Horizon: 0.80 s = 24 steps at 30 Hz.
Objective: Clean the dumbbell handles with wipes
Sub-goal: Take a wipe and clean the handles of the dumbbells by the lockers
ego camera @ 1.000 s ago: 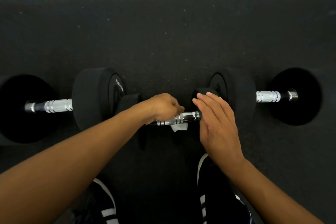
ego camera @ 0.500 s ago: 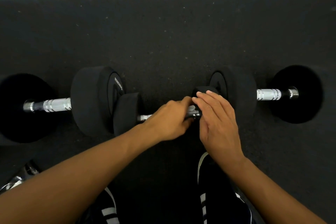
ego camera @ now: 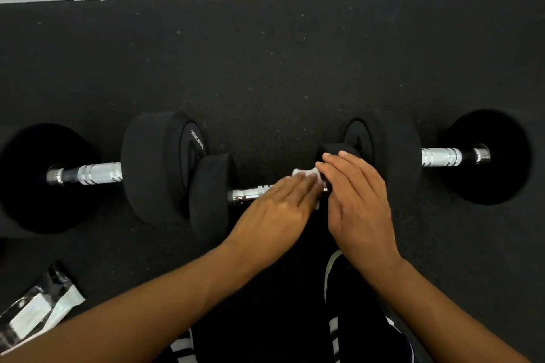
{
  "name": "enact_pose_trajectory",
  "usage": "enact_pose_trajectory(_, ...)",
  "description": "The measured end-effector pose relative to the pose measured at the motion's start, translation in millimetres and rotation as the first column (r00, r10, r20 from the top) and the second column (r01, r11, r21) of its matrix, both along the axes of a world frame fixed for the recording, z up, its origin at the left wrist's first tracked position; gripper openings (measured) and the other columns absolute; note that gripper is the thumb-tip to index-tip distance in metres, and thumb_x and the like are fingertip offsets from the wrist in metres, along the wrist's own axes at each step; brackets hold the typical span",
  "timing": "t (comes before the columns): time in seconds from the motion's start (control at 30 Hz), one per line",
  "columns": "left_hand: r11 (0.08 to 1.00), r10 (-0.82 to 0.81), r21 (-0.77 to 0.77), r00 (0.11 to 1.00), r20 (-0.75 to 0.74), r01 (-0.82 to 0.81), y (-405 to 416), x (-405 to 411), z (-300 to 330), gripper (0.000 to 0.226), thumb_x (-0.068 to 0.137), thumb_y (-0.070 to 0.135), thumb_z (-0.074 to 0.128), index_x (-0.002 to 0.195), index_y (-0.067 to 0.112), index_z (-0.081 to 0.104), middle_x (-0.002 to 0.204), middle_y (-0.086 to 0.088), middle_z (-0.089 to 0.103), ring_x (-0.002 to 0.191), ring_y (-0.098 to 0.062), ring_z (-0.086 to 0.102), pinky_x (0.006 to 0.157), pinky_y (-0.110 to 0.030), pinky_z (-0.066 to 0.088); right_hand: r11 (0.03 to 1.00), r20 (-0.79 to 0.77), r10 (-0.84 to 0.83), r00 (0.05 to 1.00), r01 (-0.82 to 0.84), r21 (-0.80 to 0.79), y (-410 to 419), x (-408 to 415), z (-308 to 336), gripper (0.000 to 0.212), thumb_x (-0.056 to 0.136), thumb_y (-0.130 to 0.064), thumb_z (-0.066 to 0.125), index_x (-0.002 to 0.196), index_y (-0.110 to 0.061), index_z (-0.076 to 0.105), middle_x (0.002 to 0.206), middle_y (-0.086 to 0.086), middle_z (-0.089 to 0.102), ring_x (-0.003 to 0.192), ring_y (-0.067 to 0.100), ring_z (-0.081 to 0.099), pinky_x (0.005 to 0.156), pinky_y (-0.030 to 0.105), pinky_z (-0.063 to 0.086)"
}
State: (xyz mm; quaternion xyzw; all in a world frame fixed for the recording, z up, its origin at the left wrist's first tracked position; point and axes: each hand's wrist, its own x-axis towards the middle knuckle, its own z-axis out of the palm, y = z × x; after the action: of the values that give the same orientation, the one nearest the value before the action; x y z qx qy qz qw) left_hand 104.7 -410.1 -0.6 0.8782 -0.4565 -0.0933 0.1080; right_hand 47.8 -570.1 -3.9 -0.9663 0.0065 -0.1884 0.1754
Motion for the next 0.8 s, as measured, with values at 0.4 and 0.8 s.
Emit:
enact_pose_trajectory(0.4, 0.999, -0.031, 0.031, 0.996, -0.082, 0.034, 7.8, 10.8, 18.0, 0.054, 0.076, 0.002, 0.078, 0.129, 0.005, 0.066, 0.129, -0.015, 0.068, 0.118, -0.030, 0.067, 0.097, -0.041, 0.054, 1.000, -0.018, 0.006, 1.000, -0.006, 0.011, -0.7, -1.8, 0.0, 0.041, 0.094, -0.005, 0.045, 0.128, -0.003, 0.067, 0.137, 0.011, 0.064, 0.135, 0.026, 0.050, 0.113, 0.045, 0.041)
enact_pose_trajectory(0.8, 0.935, 0.087, 0.334, 0.989, 0.121, -0.123, 24.2, 6.5, 44.0, 0.035, 0.103, 0.011, 0.038, 0.135, 0.003, 0.047, 0.124, -0.013, 0.061, 0.109, -0.028, 0.062, 0.093, -0.036, 0.047, 0.999, -0.014, 0.020, 1.000, -0.019, 0.046, -0.5, -1.3, 0.3, 0.041, 0.095, -0.003, 0.046, 0.132, -0.004, 0.064, 0.139, 0.011, 0.062, 0.136, 0.027, 0.050, 0.115, 0.043, 0.040)
